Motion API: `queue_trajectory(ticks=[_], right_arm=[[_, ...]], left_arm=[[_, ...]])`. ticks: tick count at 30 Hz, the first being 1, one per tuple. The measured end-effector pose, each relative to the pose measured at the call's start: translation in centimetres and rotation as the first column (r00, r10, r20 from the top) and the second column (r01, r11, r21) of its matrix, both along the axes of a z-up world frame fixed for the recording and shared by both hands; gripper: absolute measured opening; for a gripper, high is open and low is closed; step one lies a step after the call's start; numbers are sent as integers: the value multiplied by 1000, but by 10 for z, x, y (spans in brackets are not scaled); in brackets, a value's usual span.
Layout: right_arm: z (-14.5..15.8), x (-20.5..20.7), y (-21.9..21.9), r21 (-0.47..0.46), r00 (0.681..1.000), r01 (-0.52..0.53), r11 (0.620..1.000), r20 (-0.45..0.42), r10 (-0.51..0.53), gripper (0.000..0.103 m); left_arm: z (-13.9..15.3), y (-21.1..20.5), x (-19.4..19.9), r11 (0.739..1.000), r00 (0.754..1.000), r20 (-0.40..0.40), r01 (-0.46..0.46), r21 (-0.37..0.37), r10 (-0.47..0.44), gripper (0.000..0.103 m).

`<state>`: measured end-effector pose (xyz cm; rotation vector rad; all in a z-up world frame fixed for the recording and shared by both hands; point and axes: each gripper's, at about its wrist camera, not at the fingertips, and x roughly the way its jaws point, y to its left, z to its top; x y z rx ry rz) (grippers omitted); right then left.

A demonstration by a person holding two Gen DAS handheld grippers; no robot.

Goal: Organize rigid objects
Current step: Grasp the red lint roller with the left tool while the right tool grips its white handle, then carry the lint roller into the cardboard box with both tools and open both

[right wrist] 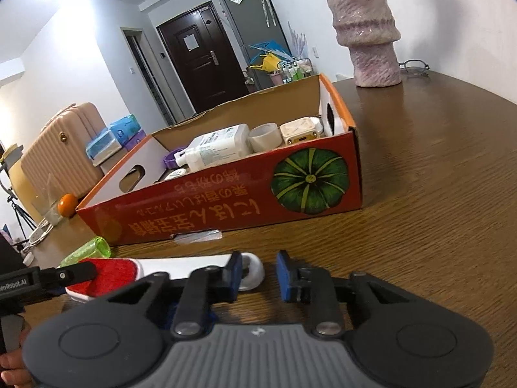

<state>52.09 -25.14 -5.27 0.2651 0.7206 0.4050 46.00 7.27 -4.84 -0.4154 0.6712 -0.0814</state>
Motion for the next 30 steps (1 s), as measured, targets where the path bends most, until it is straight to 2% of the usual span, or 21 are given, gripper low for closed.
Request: queue_trajectory(ticks=[1, 5, 7, 9, 12, 21, 30], right_arm=[[-1, 0, 0, 12, 1000, 1, 1000, -2, -1, 15], [-4, 4, -5, 82, 999, 23, 996, -29, -21, 14], [-4, 4, -7, 105, 998, 45, 993, -39, -41, 12], [1, -2, -6, 116, 998, 58, 992, -20, -56, 12], [19, -21, -5, 110, 997, 61, 992, 36, -65, 12], [62, -113, -26, 138, 984, 70, 988, 154, -92, 12], [82, -206, -51, 175, 963, 103, 979, 228, -142, 12]], left_arm=[[0, 0, 0, 1000, 1000, 1, -5, 0, 5, 72], [0, -1, -3, 1000, 1000, 13, -20, 4, 20, 70], [2, 1, -7, 999, 999, 10, -41, -16, 41, 67], [10, 1, -16, 998, 998, 36, -53, -26, 54, 66], [28, -5, -39, 999, 993, 108, -46, 3, 45, 65], [65, -27, -140, 999, 964, 264, 2, 55, -16, 62], [85, -45, -206, 994, 938, 333, 69, 87, -94, 62]])
